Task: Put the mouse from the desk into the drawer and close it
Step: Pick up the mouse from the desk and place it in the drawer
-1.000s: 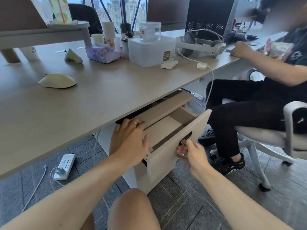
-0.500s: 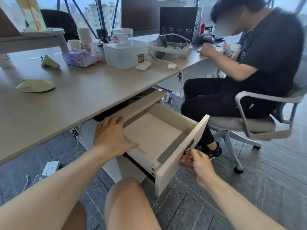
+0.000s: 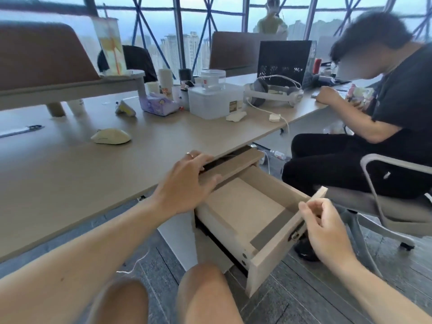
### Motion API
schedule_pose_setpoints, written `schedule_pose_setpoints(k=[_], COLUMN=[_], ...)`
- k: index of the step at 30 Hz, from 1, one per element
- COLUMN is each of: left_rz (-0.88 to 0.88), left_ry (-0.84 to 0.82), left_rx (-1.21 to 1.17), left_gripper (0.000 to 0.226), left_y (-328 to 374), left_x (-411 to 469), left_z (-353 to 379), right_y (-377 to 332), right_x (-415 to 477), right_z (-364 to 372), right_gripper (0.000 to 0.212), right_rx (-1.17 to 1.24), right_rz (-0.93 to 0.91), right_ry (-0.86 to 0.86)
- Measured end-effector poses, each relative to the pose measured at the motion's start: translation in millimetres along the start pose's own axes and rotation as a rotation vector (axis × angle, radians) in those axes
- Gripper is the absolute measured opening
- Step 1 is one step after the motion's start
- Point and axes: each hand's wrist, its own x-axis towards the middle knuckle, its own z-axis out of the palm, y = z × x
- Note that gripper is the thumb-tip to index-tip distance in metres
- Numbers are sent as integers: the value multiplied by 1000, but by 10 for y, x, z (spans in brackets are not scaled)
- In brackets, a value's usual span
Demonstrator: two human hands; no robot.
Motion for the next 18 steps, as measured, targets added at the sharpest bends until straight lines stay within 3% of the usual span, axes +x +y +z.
schedule_pose_setpoints(k=[3,7,11,18], left_rz=[-51,-358,-529,-572], left_ry=[156,39,-81,-89], left_rx=[-4,69,307,381], left_gripper=[53,68,93,98], left_y=[-281,-1079,-1799,-2357], left_x=[112,-12,-320,-549], left_z=[-495,-987,-1339,-1381], right_y=[-550,-1253,-1798,-2409], right_x=[138,273,431,713], right_z=[296,968,1782,3207], right_gripper=[30,38,43,50], right_rx=[-85,-159,-232,-331], right_rz=[-246,-435,-575,-690], right_ry=[-88,-259,-415,-577])
